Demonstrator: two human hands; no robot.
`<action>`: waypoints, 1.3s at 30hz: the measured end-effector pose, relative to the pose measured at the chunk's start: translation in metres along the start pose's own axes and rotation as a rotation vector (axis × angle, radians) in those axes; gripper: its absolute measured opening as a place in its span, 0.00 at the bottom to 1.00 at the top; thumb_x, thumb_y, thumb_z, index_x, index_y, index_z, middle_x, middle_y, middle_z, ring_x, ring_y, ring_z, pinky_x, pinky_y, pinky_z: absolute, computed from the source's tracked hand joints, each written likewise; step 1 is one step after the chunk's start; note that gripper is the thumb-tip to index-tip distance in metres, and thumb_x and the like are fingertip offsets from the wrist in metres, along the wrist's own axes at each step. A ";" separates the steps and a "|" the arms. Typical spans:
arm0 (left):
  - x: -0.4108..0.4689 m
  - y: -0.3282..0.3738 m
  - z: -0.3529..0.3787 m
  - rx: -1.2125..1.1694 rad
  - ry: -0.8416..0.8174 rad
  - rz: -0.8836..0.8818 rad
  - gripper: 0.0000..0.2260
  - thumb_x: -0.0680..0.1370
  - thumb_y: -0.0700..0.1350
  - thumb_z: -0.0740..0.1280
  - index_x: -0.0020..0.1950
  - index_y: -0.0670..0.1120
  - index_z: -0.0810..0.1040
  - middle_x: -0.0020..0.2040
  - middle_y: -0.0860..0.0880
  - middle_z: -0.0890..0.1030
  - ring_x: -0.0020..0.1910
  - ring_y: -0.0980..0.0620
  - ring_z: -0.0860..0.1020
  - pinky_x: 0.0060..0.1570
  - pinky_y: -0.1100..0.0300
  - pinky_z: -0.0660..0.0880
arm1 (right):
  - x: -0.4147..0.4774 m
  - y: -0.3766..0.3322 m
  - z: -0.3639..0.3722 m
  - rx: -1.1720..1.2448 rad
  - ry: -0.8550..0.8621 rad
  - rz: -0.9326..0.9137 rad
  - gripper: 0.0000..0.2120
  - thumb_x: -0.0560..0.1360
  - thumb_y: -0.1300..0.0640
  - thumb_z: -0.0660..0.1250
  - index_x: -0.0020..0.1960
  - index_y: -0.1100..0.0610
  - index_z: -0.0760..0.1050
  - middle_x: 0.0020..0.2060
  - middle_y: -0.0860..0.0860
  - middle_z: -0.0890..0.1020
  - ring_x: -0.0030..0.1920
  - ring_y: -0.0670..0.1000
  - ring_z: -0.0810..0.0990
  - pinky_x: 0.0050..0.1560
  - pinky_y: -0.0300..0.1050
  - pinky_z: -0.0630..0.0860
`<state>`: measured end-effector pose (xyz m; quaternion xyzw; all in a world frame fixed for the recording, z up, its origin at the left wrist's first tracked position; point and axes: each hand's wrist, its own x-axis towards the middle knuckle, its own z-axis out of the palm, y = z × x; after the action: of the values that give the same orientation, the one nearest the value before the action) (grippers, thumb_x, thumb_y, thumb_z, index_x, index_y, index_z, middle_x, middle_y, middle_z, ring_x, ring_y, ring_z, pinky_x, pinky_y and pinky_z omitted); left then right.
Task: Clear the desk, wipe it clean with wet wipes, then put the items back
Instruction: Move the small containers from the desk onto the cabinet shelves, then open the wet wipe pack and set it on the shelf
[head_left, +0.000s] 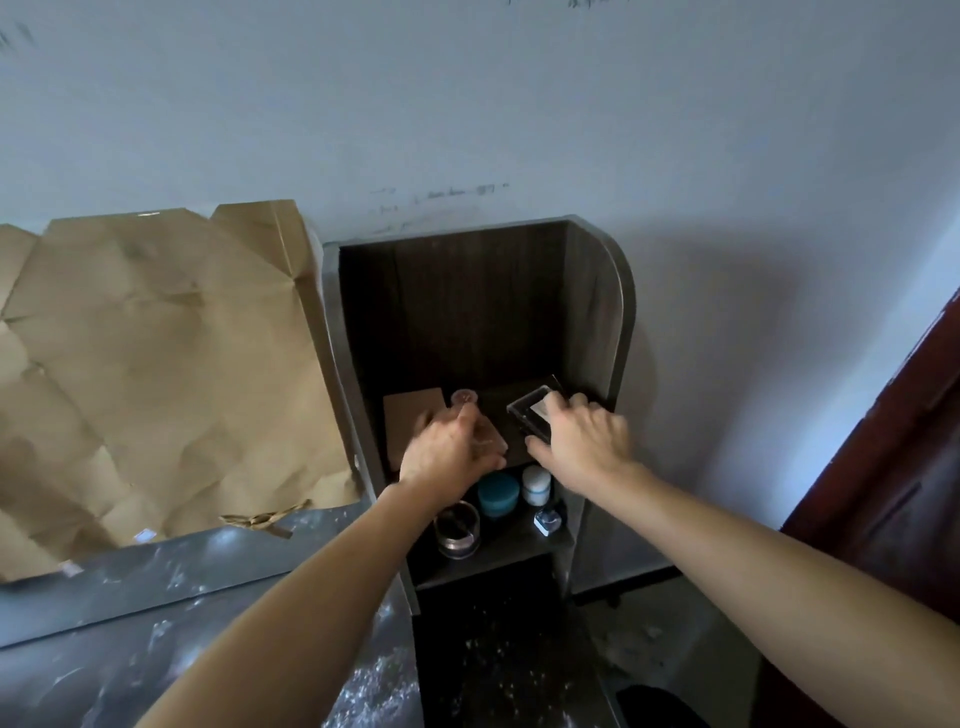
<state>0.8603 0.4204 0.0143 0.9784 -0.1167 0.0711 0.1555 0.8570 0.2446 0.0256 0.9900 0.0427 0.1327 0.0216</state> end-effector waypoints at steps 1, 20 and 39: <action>0.000 0.000 0.000 -0.017 -0.008 0.018 0.28 0.72 0.60 0.70 0.66 0.48 0.69 0.64 0.48 0.74 0.64 0.47 0.70 0.67 0.52 0.61 | 0.000 0.000 0.004 0.008 0.005 0.012 0.27 0.74 0.39 0.62 0.63 0.56 0.67 0.53 0.57 0.77 0.52 0.58 0.77 0.42 0.47 0.70; -0.007 -0.018 0.013 0.127 0.056 0.160 0.21 0.79 0.54 0.53 0.65 0.48 0.76 0.66 0.45 0.75 0.70 0.43 0.68 0.67 0.45 0.65 | 0.004 0.020 0.038 0.158 0.013 -0.194 0.22 0.81 0.45 0.51 0.73 0.50 0.63 0.73 0.56 0.64 0.73 0.56 0.60 0.51 0.53 0.76; -0.216 -0.118 0.005 0.000 0.271 -0.076 0.10 0.72 0.45 0.60 0.48 0.46 0.78 0.40 0.50 0.80 0.36 0.47 0.79 0.29 0.57 0.74 | -0.098 -0.119 0.032 0.483 0.201 -0.403 0.10 0.73 0.50 0.64 0.50 0.53 0.79 0.43 0.47 0.81 0.44 0.51 0.80 0.30 0.44 0.73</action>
<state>0.6825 0.5724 -0.0619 0.9634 -0.0573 0.1967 0.1726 0.7621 0.3532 -0.0368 0.9201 0.2698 0.2090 -0.1921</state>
